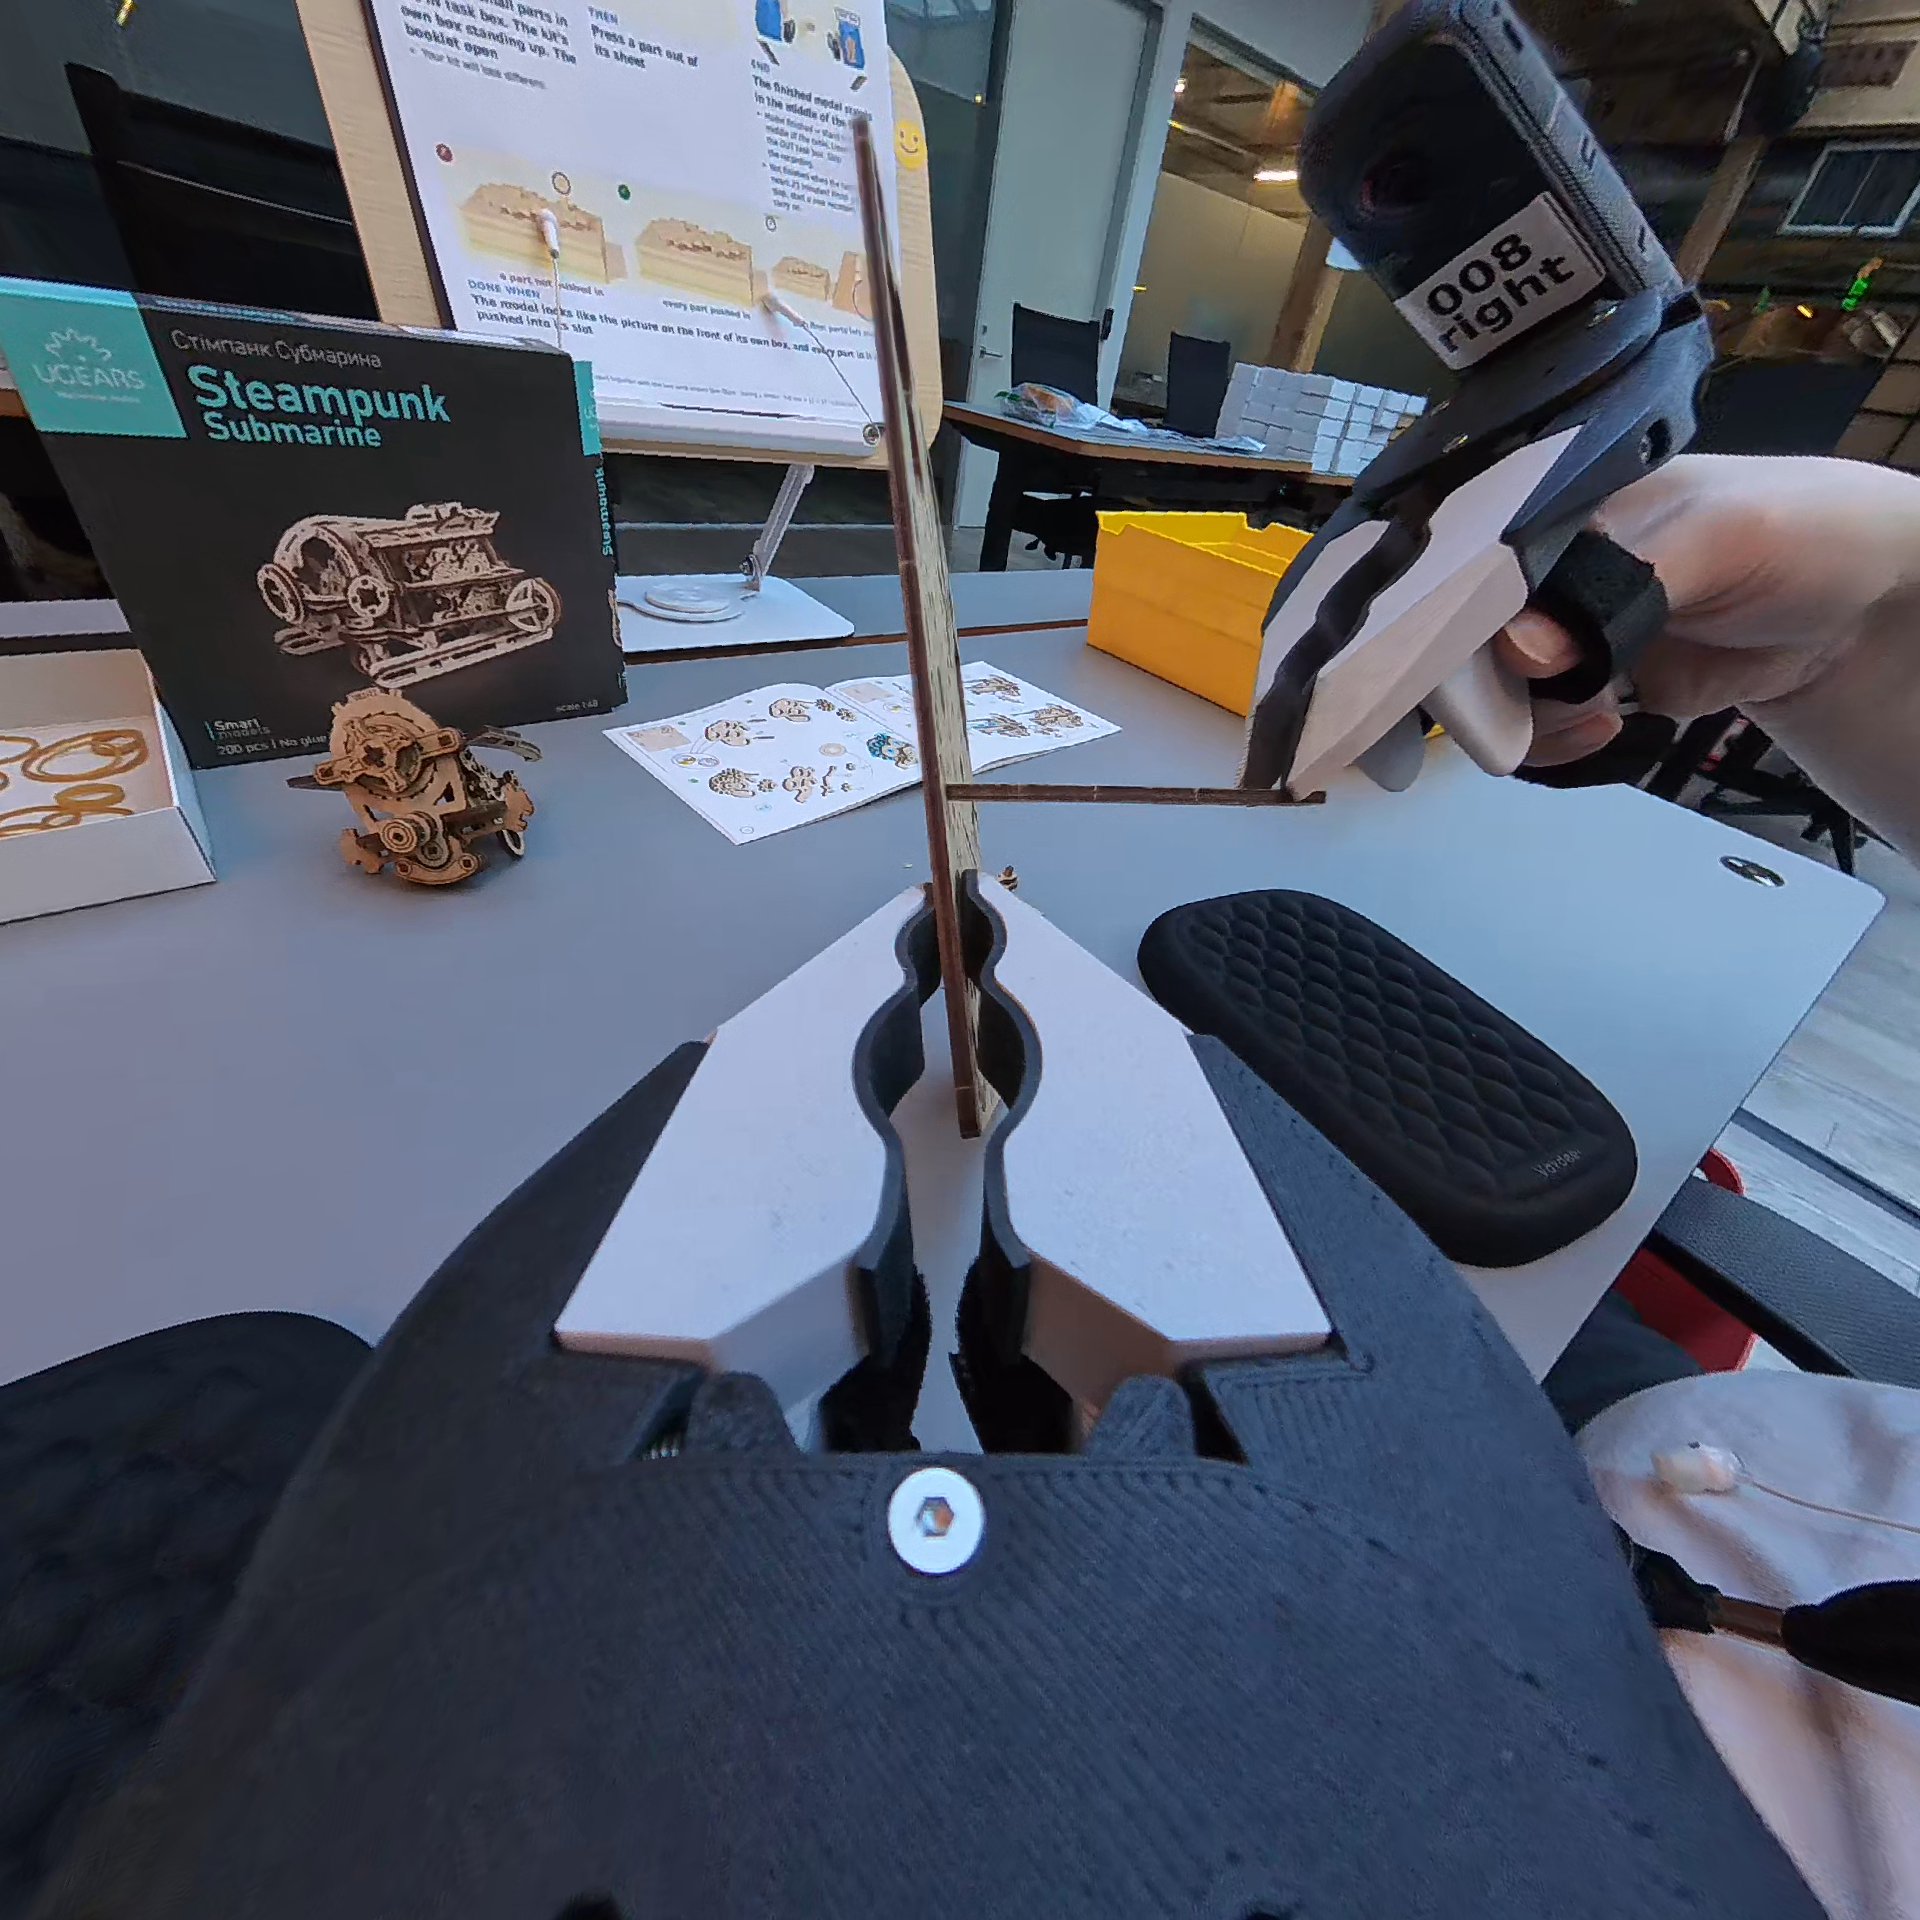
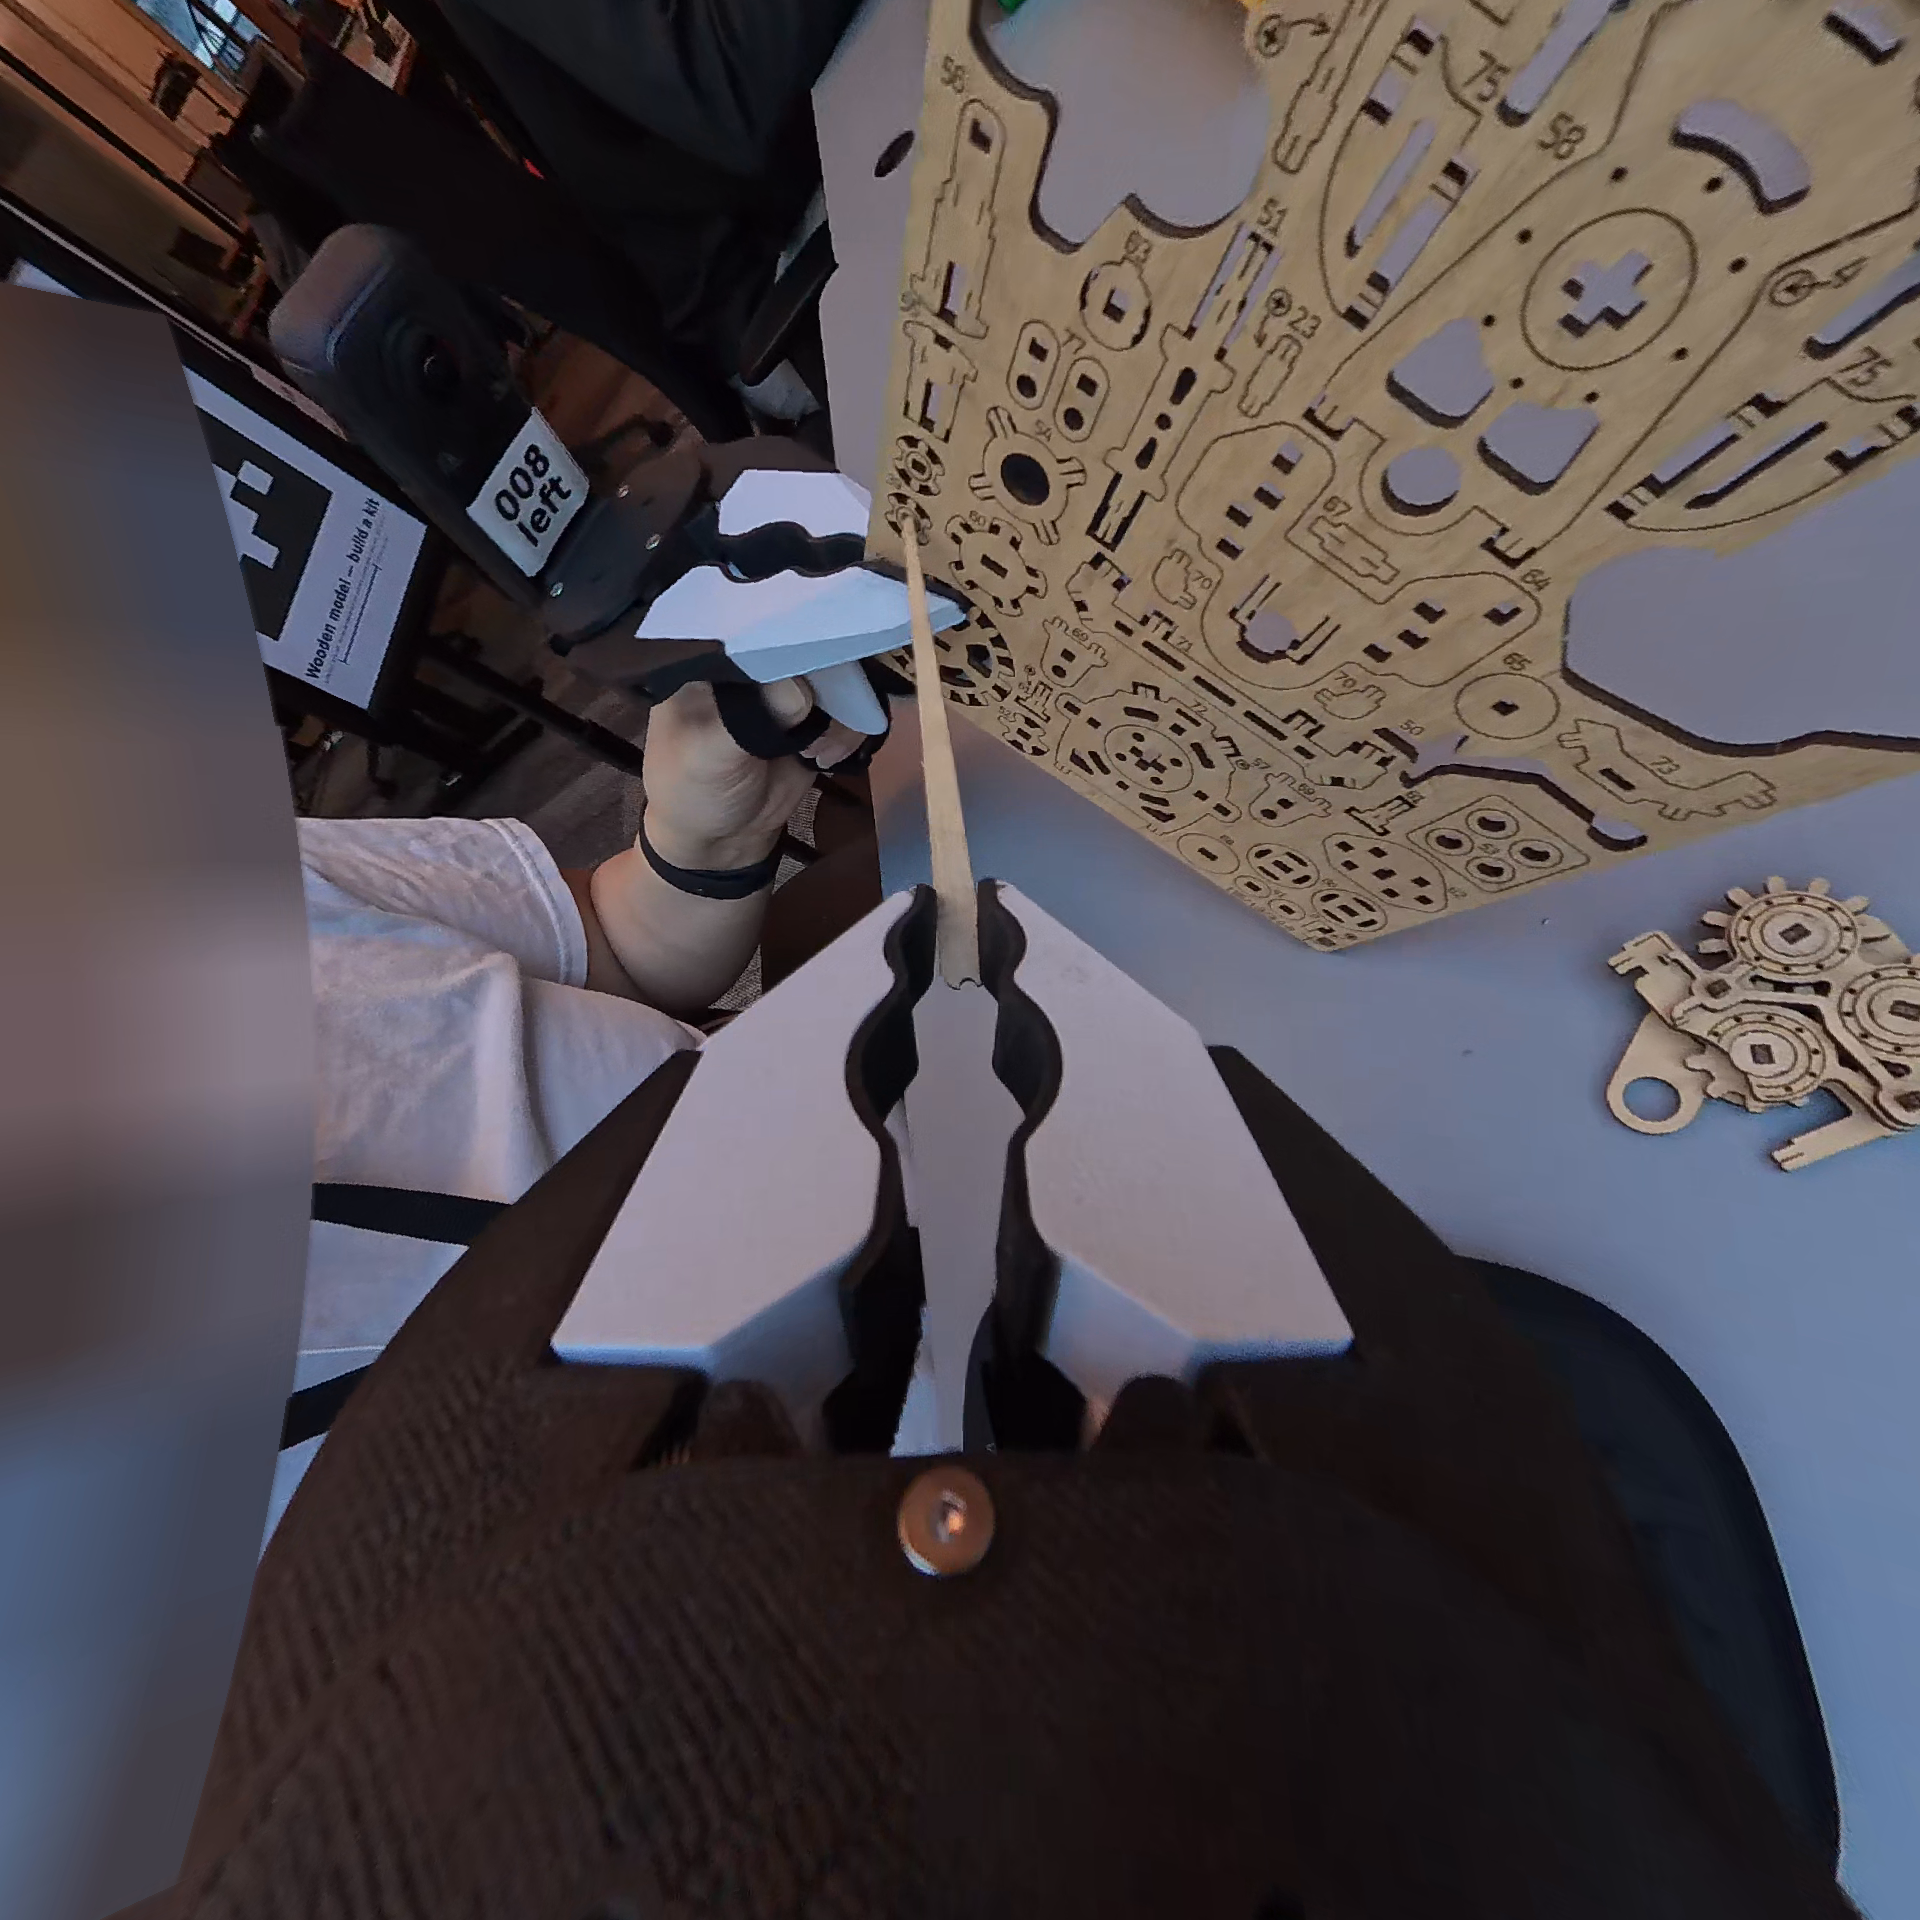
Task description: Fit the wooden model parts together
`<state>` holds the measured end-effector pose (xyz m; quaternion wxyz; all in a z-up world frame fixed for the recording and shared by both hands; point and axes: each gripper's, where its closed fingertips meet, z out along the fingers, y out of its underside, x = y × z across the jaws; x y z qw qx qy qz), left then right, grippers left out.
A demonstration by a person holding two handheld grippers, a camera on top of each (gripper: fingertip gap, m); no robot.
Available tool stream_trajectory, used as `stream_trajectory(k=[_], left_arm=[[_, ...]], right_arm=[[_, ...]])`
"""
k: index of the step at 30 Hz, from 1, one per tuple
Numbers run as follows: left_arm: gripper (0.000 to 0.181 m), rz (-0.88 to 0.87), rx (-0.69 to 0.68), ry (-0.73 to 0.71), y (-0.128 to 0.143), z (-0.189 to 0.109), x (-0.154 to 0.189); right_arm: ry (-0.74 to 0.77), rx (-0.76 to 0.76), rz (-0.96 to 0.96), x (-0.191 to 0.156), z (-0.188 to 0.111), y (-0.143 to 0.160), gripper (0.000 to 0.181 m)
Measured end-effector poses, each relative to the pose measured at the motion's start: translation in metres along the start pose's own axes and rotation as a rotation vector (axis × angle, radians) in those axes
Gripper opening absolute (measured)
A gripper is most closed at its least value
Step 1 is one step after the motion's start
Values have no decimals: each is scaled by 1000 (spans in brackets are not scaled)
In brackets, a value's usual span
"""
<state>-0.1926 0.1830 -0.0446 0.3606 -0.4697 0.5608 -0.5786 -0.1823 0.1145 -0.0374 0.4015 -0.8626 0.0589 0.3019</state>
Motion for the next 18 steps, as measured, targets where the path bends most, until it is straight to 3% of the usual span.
stream_trajectory(k=[6, 10, 12, 18], left_arm=[[1, 42, 0, -19, -1, -1, 0], [1, 142, -6, -81, -3, -2, 0], [1, 165, -10, -93, -3, -1, 2], [0, 123, -23, -89, -4, 3, 3]], right_arm=[[-52, 14, 59, -7, 0, -2, 6], [-9, 25, 74, -6, -4, -3, 6], [76, 16, 8, -4, -7, -3, 6], [486, -93, -445, 2, -17, -14, 7]])
